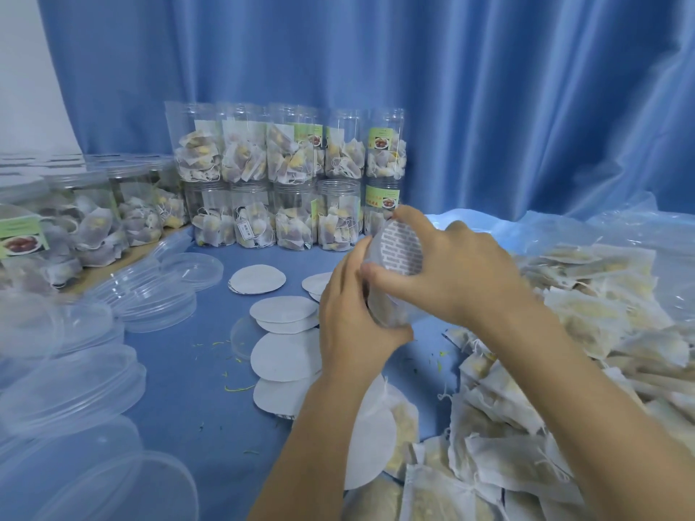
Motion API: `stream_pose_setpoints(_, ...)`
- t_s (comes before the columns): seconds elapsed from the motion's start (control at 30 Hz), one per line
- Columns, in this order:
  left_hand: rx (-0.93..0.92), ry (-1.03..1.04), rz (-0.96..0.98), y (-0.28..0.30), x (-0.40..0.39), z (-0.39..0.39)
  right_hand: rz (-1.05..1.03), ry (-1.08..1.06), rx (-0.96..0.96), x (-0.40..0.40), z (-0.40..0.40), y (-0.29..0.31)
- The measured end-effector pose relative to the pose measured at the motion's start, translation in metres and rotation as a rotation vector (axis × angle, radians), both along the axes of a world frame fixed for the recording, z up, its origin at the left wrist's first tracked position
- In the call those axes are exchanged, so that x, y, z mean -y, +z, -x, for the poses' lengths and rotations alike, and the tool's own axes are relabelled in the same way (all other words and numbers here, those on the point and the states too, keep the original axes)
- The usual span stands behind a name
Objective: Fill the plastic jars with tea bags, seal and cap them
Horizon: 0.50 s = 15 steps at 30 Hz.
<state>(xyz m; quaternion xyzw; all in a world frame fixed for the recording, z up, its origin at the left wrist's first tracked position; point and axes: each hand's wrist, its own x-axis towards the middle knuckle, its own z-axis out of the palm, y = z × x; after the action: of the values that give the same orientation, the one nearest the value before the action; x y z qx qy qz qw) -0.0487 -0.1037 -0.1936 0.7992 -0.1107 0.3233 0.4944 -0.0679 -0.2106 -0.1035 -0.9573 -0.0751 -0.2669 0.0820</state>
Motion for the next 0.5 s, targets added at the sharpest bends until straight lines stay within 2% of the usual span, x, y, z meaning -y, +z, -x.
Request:
stream_pose_setpoints(0.1, 0.025, 0.067, -0.013, -0.003, 0.004, -0.002, -0.077, -0.089, -0.028, -0.006, -0.003, -0.006)
stream_pose_setpoints(0.17, -0.004, 0.091, 0.009, -0.001, 0.006, -0.001, -0.101, -0.064, -0.085, -0.007, -0.005, -0.009)
stream_pose_setpoints(0.3, -0.018, 0.107, 0.113, 0.020, 0.001, 0.000, -0.318, 0.299, -0.131, 0.009, -0.006, 0.004)
stream_pose_setpoints(0.37, -0.048, 0.115, 0.170, 0.037, -0.001, 0.001, -0.465, 0.463, -0.071, 0.012, -0.006, 0.010)
stream_pose_setpoints(0.5, -0.152, -0.015, 0.295, 0.069, 0.000, 0.012, -0.732, 0.500, 0.105, 0.007, -0.007, 0.011)
